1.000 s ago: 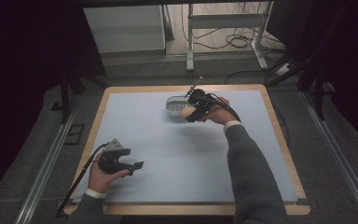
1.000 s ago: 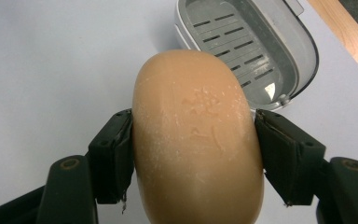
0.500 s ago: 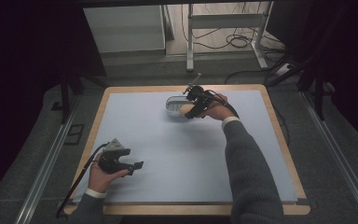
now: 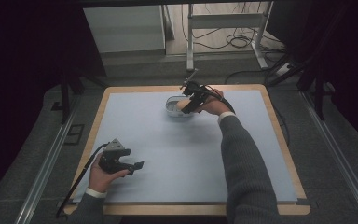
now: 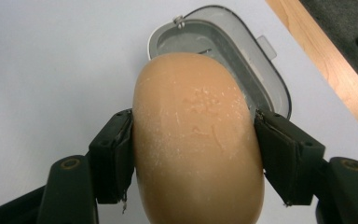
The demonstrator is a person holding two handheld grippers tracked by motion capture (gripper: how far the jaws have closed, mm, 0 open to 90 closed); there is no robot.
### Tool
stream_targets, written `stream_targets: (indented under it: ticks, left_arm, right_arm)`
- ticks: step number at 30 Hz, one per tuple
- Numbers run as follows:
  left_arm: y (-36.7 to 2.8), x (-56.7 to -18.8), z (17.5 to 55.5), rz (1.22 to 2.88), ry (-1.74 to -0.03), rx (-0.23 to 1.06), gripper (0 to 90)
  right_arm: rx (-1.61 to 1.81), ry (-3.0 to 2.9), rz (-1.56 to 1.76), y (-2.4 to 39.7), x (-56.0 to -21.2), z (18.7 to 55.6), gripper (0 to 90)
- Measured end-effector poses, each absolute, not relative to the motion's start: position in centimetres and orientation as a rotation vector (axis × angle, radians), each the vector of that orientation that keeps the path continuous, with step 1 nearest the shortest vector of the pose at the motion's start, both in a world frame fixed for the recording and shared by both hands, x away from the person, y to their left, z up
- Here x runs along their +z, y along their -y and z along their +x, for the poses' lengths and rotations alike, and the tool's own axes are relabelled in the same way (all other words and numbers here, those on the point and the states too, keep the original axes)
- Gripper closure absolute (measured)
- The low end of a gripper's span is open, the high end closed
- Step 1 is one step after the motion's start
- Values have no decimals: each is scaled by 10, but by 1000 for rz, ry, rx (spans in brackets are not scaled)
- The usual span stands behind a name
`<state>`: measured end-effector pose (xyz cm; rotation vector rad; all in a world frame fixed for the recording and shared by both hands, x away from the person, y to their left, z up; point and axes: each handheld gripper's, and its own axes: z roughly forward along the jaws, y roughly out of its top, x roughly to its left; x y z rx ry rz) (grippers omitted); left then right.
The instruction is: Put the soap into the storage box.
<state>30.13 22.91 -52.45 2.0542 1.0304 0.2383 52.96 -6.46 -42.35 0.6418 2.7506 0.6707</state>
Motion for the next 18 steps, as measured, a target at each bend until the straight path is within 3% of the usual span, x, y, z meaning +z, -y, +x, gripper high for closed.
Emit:
stream_targets:
  ticks: [18]
  left_arm:
    - [-230,-524,301,2056,-1030,237,172]
  right_arm:
    - [694,-2726,649,63,-427,548,328]
